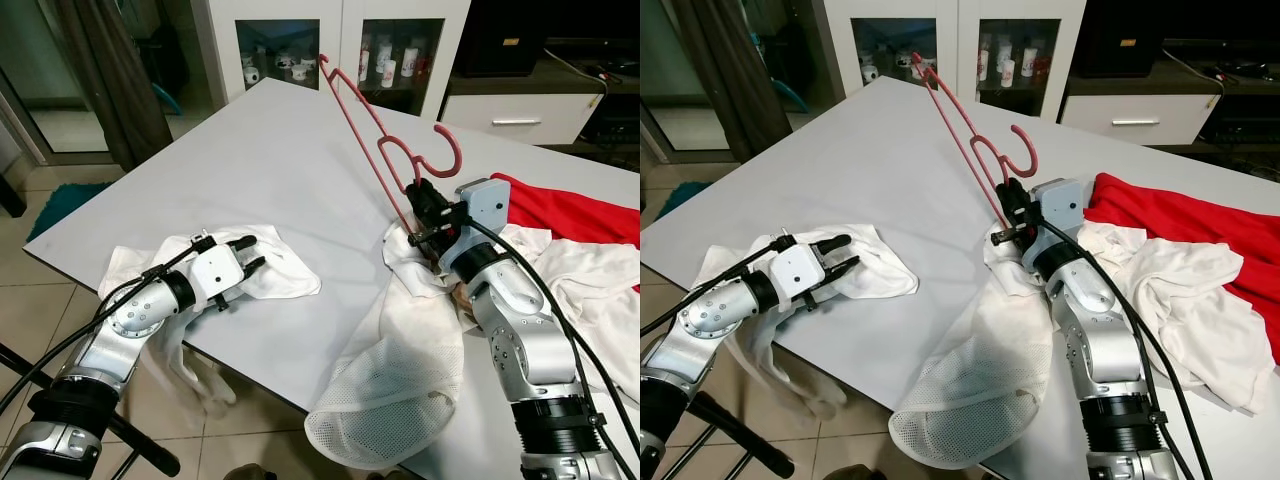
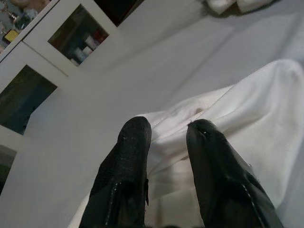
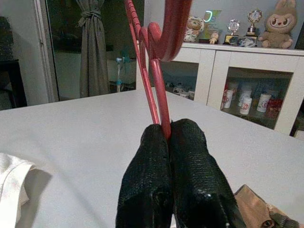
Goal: Hang hanger
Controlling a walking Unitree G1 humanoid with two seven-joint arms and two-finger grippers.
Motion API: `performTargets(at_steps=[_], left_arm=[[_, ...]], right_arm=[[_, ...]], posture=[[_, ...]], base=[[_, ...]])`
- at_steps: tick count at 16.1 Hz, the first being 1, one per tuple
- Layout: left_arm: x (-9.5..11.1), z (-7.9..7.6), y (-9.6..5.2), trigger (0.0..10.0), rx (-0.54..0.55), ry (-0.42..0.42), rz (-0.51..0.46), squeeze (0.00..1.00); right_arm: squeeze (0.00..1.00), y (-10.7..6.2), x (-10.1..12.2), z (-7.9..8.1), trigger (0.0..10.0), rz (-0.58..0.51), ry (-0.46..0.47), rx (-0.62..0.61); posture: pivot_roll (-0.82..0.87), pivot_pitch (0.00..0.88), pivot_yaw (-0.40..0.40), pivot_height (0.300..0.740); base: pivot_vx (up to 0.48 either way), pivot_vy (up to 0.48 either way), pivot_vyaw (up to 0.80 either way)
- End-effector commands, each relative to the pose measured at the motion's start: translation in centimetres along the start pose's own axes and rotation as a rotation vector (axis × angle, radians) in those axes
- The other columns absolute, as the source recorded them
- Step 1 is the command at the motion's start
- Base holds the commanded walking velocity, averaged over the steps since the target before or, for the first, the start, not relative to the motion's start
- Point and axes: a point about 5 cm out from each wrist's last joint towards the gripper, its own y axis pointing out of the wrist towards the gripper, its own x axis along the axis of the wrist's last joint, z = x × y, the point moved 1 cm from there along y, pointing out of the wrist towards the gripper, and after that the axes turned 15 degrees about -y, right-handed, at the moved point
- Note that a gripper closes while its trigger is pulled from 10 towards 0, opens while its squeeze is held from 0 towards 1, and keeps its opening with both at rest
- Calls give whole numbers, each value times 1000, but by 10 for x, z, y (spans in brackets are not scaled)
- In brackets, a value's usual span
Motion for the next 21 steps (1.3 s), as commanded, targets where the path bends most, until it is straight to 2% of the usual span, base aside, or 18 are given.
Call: performTargets(at_steps=[1, 3, 4, 5, 6, 8, 9, 11, 12, 14, 17, 18, 19, 20, 21], left_arm=[[4, -3, 0, 10000, -29, -1, -21, 0], [9, -10, 3, 10000, -85, -33, -50, 0], [10, -19, 5, 10000, -142, -37, -48, 0], [10, -22, 6, 10000, -165, -32, -43, 188], [7, -28, 7, 10000, -199, -22, -28, 1000], [6, -32, 8, 10000, -232, -27, -20, 1000], [3, -32, 8, 10000, -230, -4, -1, 1000], [-2, -28, 10, 10000, -213, 37, 39, 98], [-3, -27, 11, 10000, -204, 27, 45, 0], [-4, -26, 12, 10000, -205, 7, 55, 0], [-14, -29, 19, 10000, -201, -35, 119, 0], [-16, -30, 20, 9216, -212, -60, 131, 0], [-17, -32, 21, 4314, -232, -78, 140, 0], [-18, -34, 21, 2941, -249, -85, 143, 0], [-18, -36, 21, 0, -267, -83, 150, 0]], right_arm=[[0, -5, -11, -1, 10000, 53, 12, -14], [0, -6, -11, 0, 10000, 54, 13, -14], [0, -6, -12, -1, 10000, 56, 13, -15], [0, -5, -12, -1, 10000, 56, 14, -16], [0, -5, -11, -1, 10000, 54, 14, -17], [0, -5, -11, 0, 10000, 52, 16, -18], [0, -5, -11, 0, 10000, 52, 18, -20], [0, -5, -11, 1, 10000, 51, 19, -21], [0, -5, -12, 1, 10000, 51, 20, -22], [0, -5, -12, 2, 10000, 51, 23, -23], [0, -6, -13, 3, 10000, 56, 27, -25], [0, -6, -13, 4, 10000, 56, 28, -27], [0, -6, -13, 3, 10000, 57, 27, -29], [0, -7, -13, 3, 10000, 58, 27, -31], [0, -7, -14, 2, 10000, 60, 27, -33]], posture=[[-20, 39, 46, 740], [-20, 41, 49, 740], [-18, 42, 49, 740], [-18, 42, 49, 740], [-18, 42, 49, 740], [-18, 40, 53, 740], [-17, 38, 56, 740], [-17, 38, 56, 740], [-17, 38, 56, 740], [-17, 41, 61, 740], [-18, 45, 66, 740], [-21, 47, 68, 740], [-21, 47, 68, 740], [-24, 45, 69, 740], [-24, 45, 69, 740]], base=[[0, 0, 0], [0, 0, 0], [0, 0, 0], [0, 0, 0], [0, 0, 0], [0, 0, 0], [0, 0, 0], [0, 0, 0], [0, 0, 0], [0, 0, 0], [0, 0, 0], [0, 0, 0], [0, 0, 0], [0, 0, 0], [0, 0, 0]])
